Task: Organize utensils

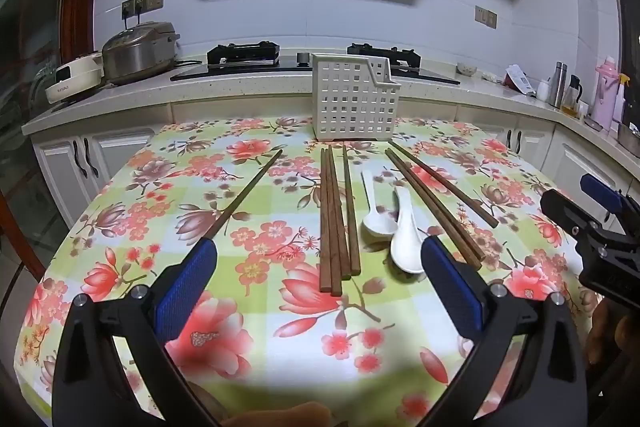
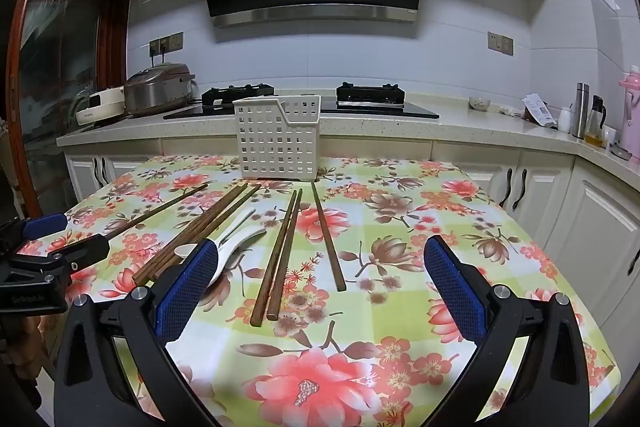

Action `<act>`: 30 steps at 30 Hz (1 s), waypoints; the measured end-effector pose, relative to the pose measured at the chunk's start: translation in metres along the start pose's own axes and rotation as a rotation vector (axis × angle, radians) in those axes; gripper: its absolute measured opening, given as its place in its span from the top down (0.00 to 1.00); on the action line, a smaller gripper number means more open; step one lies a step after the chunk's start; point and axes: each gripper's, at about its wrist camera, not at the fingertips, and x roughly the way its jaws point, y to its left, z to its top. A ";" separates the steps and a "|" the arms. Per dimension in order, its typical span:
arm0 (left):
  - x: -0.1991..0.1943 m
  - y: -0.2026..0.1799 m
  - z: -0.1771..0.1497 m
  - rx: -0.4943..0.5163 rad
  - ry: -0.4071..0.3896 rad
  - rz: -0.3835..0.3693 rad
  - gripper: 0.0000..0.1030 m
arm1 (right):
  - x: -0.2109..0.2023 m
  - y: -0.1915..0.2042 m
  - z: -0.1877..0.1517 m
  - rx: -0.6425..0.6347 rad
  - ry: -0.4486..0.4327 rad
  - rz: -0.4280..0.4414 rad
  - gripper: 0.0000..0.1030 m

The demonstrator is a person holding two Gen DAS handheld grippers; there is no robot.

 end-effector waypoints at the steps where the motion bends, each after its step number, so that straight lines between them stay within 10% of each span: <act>1: 0.000 0.000 0.000 0.001 0.001 0.000 0.04 | 0.000 0.000 0.000 -0.002 0.002 -0.001 0.06; 30: -0.002 0.002 0.000 0.007 -0.004 0.010 0.04 | 0.001 0.001 0.000 -0.001 0.005 -0.002 0.06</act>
